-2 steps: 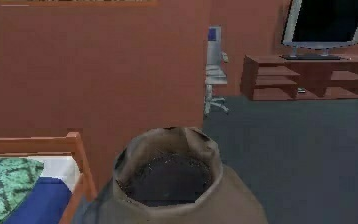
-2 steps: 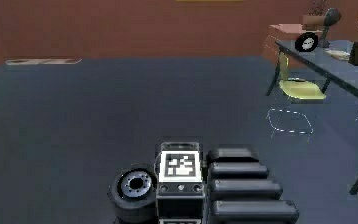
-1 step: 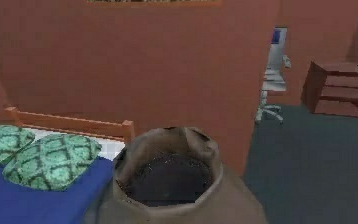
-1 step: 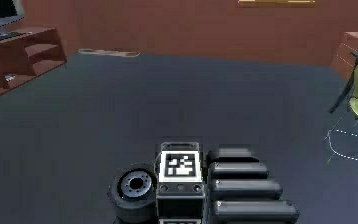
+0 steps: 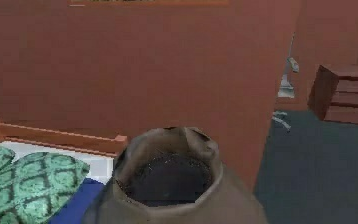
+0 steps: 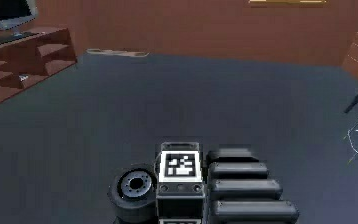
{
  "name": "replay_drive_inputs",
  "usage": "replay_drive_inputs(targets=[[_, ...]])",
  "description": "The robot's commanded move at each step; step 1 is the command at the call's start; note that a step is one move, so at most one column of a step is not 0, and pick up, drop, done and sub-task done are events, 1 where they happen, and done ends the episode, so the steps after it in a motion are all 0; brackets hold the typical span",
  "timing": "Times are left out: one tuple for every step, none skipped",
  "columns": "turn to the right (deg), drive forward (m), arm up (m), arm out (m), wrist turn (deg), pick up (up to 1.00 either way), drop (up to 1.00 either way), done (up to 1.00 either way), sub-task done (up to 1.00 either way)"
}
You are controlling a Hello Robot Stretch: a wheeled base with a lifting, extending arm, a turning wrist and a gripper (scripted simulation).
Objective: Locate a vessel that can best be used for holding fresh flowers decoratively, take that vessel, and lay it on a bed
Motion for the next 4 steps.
replay_drive_inputs(targets=[[-45.0, 0.00, 0.00, 0.00, 0.0, 0.00, 0.00, 0.00, 0.00], [-12.0, 0.00, 0.00, 0.00, 0.0, 0.00, 0.00, 0.00, 0.00], [45.0, 0.00, 0.00, 0.00, 0.0, 0.00, 0.00, 0.00, 0.00], [18.0, 0.00, 0.00, 0.00, 0.0, 0.00, 0.00, 0.00, 0.00]])
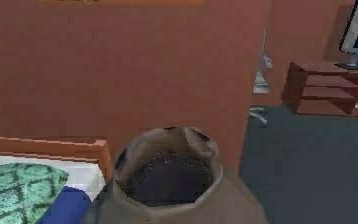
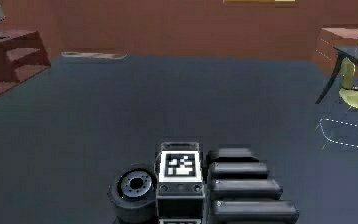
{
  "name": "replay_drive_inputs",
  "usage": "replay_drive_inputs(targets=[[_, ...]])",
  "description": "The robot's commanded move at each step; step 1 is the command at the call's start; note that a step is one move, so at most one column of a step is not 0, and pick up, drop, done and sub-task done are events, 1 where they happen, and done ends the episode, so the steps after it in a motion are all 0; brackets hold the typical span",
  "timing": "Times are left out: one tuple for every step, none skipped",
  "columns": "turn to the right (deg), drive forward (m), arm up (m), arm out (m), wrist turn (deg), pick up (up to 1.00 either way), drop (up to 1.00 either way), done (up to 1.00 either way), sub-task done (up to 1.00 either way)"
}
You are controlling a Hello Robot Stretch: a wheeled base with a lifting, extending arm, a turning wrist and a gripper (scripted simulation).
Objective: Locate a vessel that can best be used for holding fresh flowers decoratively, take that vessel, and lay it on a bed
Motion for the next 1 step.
replay_drive_inputs(targets=[[-45.0, 0.00, 0.00, 0.00, 0.0, 0.00, 0.00, 0.00, 0.00]])
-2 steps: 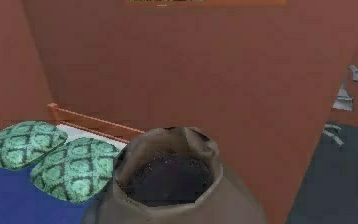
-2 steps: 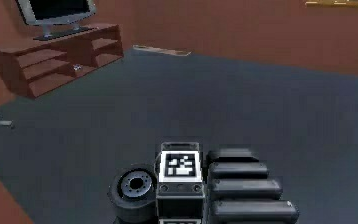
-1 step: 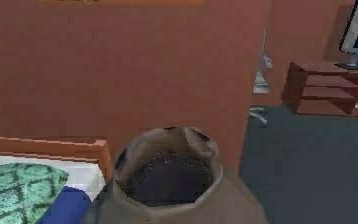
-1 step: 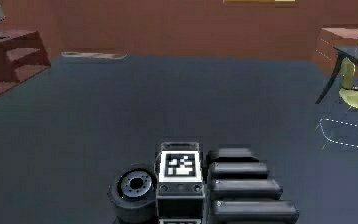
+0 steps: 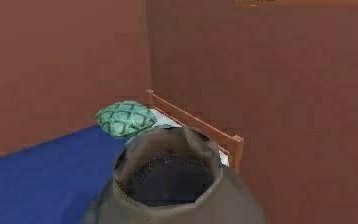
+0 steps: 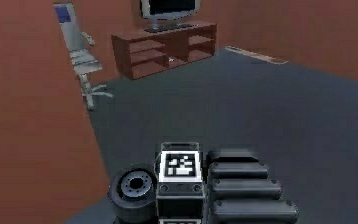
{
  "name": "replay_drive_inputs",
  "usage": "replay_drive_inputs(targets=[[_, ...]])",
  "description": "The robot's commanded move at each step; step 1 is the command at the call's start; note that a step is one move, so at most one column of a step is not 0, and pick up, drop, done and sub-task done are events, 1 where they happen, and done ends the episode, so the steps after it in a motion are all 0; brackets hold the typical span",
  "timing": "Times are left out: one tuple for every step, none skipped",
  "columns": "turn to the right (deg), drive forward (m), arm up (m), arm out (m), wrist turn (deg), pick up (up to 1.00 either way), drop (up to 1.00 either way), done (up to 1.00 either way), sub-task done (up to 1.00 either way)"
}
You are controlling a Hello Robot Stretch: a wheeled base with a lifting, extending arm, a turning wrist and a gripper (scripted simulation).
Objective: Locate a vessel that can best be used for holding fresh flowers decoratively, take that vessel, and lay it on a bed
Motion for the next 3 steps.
replay_drive_inputs(targets=[[-33.0, 0.00, 0.00, 0.00, 0.0, 0.00, 0.00, 0.00, 0.00], [45.0, 0.00, 0.00, 0.00, 0.0, 0.00, 0.00, 0.00, 0.00], [39.0, 0.00, 0.00, 0.00, 0.0, 0.00, 0.00, 0.00, 0.00]])
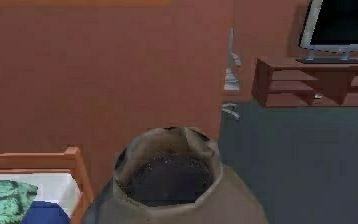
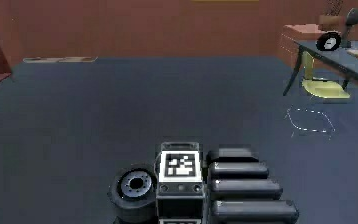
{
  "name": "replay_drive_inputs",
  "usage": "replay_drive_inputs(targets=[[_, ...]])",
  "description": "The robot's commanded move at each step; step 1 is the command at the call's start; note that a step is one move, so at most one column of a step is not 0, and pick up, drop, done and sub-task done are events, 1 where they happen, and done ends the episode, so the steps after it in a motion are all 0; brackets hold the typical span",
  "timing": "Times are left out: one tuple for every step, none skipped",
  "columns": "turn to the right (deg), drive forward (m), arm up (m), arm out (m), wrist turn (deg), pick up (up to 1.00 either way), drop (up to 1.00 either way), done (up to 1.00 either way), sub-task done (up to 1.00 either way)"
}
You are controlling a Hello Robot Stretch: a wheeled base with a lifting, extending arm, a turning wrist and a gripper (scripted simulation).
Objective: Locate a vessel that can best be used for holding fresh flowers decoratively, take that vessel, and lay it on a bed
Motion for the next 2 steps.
replay_drive_inputs(targets=[[-45.0, 0.00, 0.00, 0.00, 0.0, 0.00, 0.00, 0.00, 0.00], [-36.0, 0.00, 0.00, 0.00, 0.0, 0.00, 0.00, 0.00, 0.00]])
